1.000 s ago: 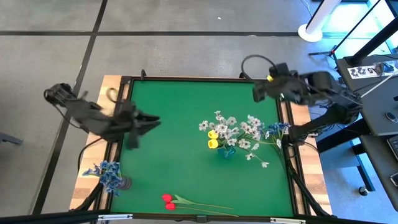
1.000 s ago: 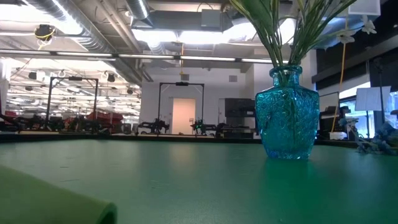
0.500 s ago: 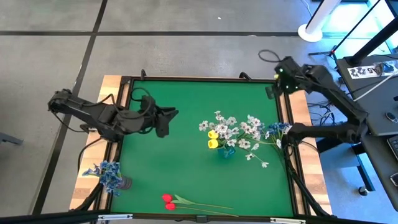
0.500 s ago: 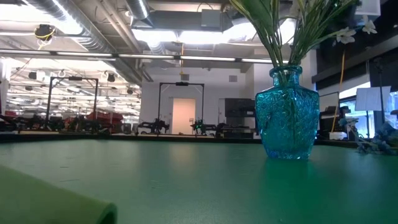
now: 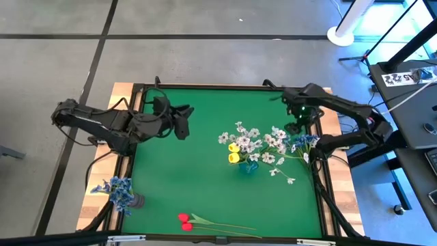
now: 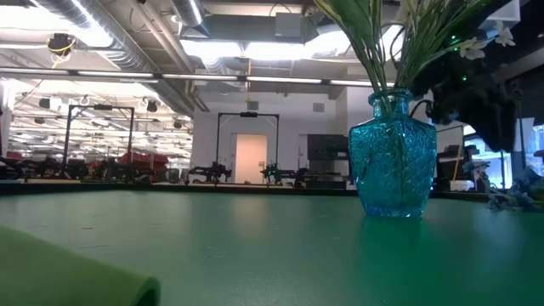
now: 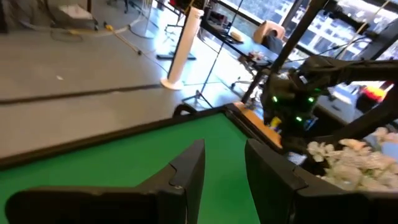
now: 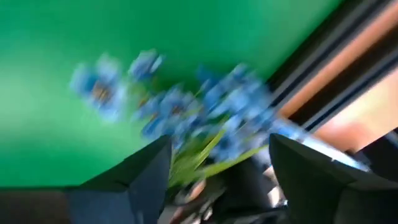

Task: Sort flowers into vase by color
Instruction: Put the blue flowers into the violet vase

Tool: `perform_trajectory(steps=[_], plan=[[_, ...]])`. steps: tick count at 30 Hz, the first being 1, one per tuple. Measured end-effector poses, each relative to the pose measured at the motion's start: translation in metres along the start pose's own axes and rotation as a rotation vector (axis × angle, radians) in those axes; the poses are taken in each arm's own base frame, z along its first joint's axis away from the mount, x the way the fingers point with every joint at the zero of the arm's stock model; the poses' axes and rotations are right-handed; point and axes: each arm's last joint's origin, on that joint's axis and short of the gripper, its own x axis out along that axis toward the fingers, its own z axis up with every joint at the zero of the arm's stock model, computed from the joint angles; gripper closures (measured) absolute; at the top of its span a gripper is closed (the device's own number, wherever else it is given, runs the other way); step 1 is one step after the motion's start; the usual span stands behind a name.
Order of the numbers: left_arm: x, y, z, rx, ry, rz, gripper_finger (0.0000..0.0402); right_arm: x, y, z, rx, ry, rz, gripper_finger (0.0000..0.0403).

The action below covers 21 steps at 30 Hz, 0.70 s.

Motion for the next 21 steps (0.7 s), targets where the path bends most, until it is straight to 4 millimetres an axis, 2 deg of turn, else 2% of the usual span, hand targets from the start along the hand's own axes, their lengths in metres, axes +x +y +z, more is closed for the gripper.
perform_trajectory(steps=[4,8,12,17,21], plan=[[0.004,0.005,0.004,0.089,-0.011,0.027,0.0292,0.009,0.014,-0.002,-0.024,0.102,0.023,0.0098],[0.003,0.011,0.012,0.165,-0.026,0.037,0.0292,0.030,0.028,0.002,-0.043,0.222,-0.013,0.0077],[-0.014,0.018,0.025,0.159,-0.048,-0.015,0.0292,0.057,0.037,0.003,-0.068,0.398,-0.093,0.0091],[-0.040,0.025,0.036,0.146,-0.056,-0.118,0.0292,0.079,0.046,0.019,-0.096,0.447,-0.187,0.0123],[-0.052,0.028,0.040,0.154,-0.061,-0.163,0.0292,0.099,0.053,0.032,-0.102,0.474,-0.110,0.0141]])
